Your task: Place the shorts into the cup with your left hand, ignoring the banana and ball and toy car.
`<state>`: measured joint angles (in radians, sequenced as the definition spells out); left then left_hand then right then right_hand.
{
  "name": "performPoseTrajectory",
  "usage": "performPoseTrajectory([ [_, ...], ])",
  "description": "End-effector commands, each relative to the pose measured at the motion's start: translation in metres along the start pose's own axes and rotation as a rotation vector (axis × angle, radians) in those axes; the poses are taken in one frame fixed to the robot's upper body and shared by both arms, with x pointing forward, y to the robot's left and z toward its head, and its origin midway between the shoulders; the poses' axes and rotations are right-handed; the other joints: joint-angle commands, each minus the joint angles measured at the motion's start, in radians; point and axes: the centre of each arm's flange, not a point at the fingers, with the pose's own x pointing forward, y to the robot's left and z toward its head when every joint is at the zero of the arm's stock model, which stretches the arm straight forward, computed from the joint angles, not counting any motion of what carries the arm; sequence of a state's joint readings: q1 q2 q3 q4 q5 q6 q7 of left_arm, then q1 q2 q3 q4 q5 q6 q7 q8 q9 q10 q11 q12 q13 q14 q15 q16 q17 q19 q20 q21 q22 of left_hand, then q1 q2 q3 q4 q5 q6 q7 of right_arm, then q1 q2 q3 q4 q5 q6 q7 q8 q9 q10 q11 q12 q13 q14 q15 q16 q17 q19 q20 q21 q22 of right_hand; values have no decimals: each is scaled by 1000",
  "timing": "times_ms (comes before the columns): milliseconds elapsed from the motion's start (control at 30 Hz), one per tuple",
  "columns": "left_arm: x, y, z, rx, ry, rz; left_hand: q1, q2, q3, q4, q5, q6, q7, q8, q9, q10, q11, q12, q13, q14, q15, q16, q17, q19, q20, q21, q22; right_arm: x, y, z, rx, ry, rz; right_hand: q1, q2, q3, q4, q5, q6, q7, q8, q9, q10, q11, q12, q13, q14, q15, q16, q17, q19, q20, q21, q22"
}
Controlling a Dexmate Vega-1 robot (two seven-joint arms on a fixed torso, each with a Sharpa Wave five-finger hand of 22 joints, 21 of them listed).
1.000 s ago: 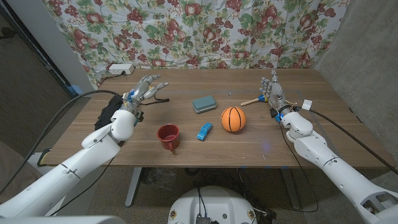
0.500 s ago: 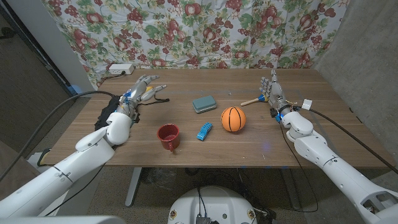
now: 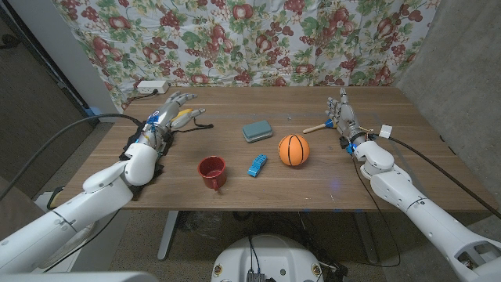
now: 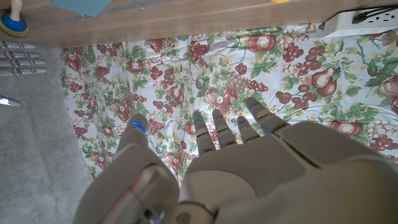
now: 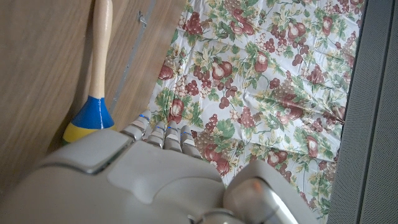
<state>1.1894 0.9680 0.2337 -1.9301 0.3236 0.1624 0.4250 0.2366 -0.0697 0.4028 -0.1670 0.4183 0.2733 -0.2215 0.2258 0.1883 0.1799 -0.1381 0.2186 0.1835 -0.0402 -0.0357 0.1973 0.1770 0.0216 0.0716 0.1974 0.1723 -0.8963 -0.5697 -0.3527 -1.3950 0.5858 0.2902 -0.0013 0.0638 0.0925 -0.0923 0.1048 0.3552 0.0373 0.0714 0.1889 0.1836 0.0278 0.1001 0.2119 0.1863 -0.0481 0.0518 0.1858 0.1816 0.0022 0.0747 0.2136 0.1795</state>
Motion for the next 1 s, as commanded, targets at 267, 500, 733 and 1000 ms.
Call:
performPoseTrajectory([
  [267, -8, 11, -1, 119, -4, -28, 17, -3, 8, -3, 8, 15, 3, 4, 3, 10, -1, 4, 6, -2, -35, -1, 2, 7, 2, 3, 2, 2, 0, -3, -11, 9, 16, 5, -10, -3, -4, 6, 11, 2, 6, 3, -1, 3, 3, 1, -3, -13, 0, 1, 2, 2, -5, 1],
  [500, -7, 14, -2, 168, 4, -30, 29, -8, 11, 0, 12, 28, 3, 4, 3, 20, -2, 4, 6, 5, -37, 0, 3, 22, 31, 6, 2, 7, -1, -3, -18, 9, 26, 5, -10, -3, -5, 7, 10, 1, 5, 3, -1, 3, 3, 1, -4, -13, -1, 1, 2, 1, -6, 1],
  [733, -9, 12, -3, 241, 2, 36, 32, -18, 9, 5, 16, 56, 4, 8, 3, 51, -1, 11, 6, 30, -43, 6, 3, 39, 42, 8, 3, 9, 0, -2, -21, 14, 33, 5, -11, -3, -5, 7, 11, 2, 5, 3, -2, 2, 2, 1, -7, -12, -1, 1, 0, 1, -8, 1],
  [1000, -14, 11, -7, 293, -2, 101, 8, -53, -13, 16, 23, 111, 5, 17, 3, 99, -5, 19, 6, 56, -52, 9, 5, 47, 26, 6, 4, 8, 3, -3, -19, 11, 24, 5, -11, -3, -6, 7, 10, 2, 5, 3, -1, -3, 3, 1, -6, -10, -1, 1, 0, 2, -9, 1],
])
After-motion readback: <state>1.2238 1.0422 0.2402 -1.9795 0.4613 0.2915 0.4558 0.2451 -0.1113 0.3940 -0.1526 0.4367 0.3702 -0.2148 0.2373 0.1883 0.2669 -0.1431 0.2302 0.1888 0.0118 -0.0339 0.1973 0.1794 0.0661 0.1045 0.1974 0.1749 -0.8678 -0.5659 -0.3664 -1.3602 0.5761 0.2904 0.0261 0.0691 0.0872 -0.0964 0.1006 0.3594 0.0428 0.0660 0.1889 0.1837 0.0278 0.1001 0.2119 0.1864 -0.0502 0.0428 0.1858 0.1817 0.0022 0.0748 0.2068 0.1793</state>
